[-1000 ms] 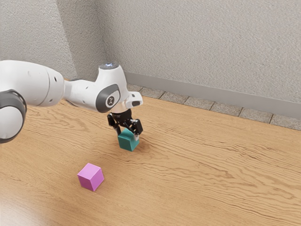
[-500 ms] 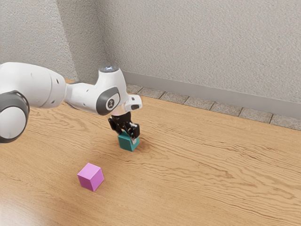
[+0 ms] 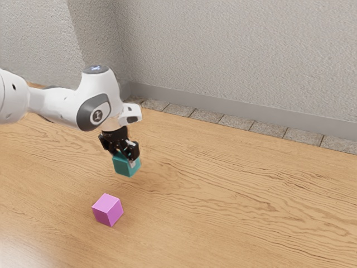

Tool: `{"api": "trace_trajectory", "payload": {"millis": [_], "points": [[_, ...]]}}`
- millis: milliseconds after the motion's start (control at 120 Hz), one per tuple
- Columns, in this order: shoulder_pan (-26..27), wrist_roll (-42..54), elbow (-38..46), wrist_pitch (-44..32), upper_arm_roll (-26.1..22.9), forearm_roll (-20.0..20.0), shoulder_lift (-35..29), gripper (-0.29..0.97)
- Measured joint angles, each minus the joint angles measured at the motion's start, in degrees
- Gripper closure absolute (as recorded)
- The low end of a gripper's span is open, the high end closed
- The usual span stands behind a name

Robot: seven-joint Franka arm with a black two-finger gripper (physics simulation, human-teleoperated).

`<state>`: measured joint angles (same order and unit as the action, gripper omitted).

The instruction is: Pick up the blue block with one arm, and put the blue block on the pink block with one arm

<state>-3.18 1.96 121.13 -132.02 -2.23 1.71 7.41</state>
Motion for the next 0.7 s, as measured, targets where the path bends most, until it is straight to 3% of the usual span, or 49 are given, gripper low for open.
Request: {"api": "trace_trajectory", "payload": {"millis": [300, 625, 700], "points": [[0.03, -3.26, 19.5, -4.24, 0.03, 0.08, -15.63, 0.33], [0.02, -6.08, 23.59, -5.28, -0.06, 1.03, -17.87, 0.33], [0.01, -6.32, 23.52, -5.51, -0.1, 1.25, -17.59, 0.25]]}}
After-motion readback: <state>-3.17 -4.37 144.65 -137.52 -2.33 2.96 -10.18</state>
